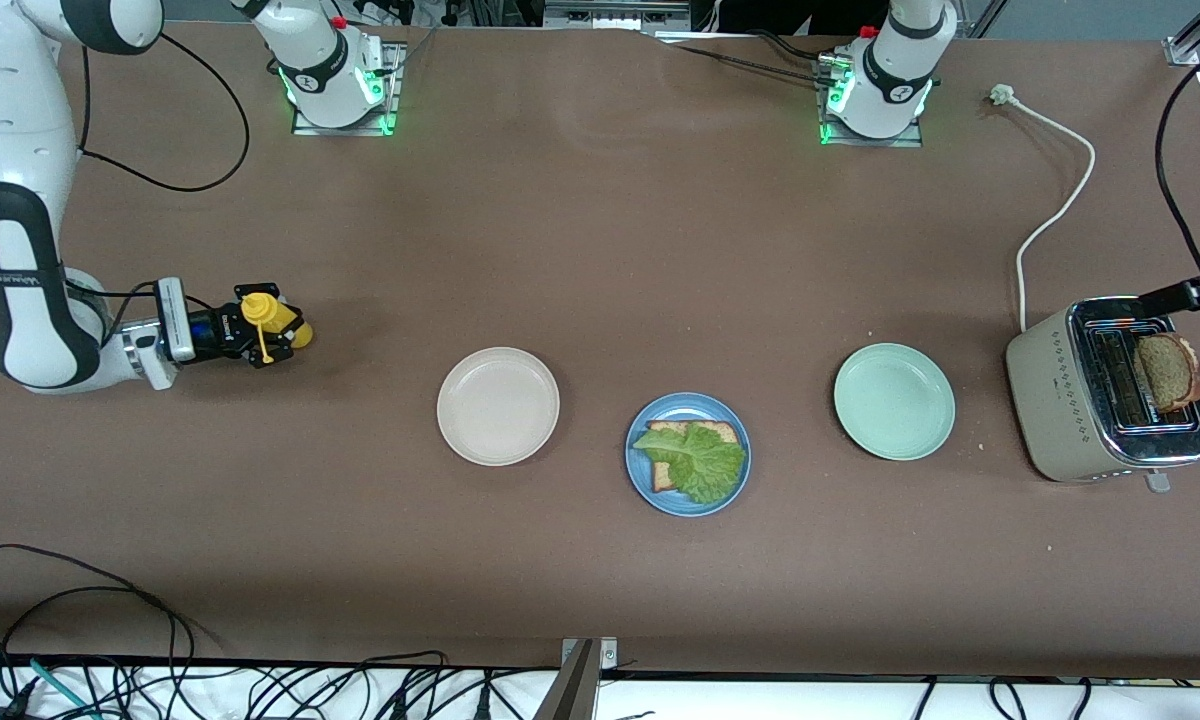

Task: Make sandwich in blue plate with both arms
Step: 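Set the bottle down while the left gripper reaches into the toaster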

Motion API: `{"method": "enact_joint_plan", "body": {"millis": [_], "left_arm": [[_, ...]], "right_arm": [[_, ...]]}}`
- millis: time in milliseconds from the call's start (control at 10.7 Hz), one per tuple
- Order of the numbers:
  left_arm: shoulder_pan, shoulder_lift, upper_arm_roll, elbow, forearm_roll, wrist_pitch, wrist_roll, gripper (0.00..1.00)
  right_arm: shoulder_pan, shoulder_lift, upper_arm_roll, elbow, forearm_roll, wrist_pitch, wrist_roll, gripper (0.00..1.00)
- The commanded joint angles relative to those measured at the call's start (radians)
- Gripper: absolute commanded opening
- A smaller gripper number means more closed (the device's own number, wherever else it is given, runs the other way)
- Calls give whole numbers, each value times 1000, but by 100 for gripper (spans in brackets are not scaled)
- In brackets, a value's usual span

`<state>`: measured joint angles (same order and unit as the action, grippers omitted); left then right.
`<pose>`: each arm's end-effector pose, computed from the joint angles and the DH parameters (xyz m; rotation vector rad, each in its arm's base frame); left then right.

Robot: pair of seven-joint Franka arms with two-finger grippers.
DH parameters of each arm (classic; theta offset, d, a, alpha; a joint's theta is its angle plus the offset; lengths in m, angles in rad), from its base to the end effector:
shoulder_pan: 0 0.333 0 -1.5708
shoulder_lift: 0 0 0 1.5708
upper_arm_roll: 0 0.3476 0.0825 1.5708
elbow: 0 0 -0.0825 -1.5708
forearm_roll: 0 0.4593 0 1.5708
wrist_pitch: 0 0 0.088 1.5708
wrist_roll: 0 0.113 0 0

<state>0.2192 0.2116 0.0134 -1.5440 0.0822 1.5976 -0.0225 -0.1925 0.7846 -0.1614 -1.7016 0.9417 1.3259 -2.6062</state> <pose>0.6690 0.1670 0.5272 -3.0402 -0.3763 0.2548 0.6201 -0.1120 0.1074 -1.1397 -1.5147 -0.7894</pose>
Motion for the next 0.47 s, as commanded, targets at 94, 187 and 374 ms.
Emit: {"method": "enact_joint_plan", "body": {"millis": [94,187,374], "left_arm": [[92,86,-7,48,33,171,181,100],[130,109,-7,48,21,218,252,100],[189,158,-9,48,-21,293,337,100]], "right_arm": [[-24,82,16,19,52,-16,-109,0],[-22,85,16,19,52,-10,-111,0],[-22,94,16,28,51,-5,-111,0]]}}
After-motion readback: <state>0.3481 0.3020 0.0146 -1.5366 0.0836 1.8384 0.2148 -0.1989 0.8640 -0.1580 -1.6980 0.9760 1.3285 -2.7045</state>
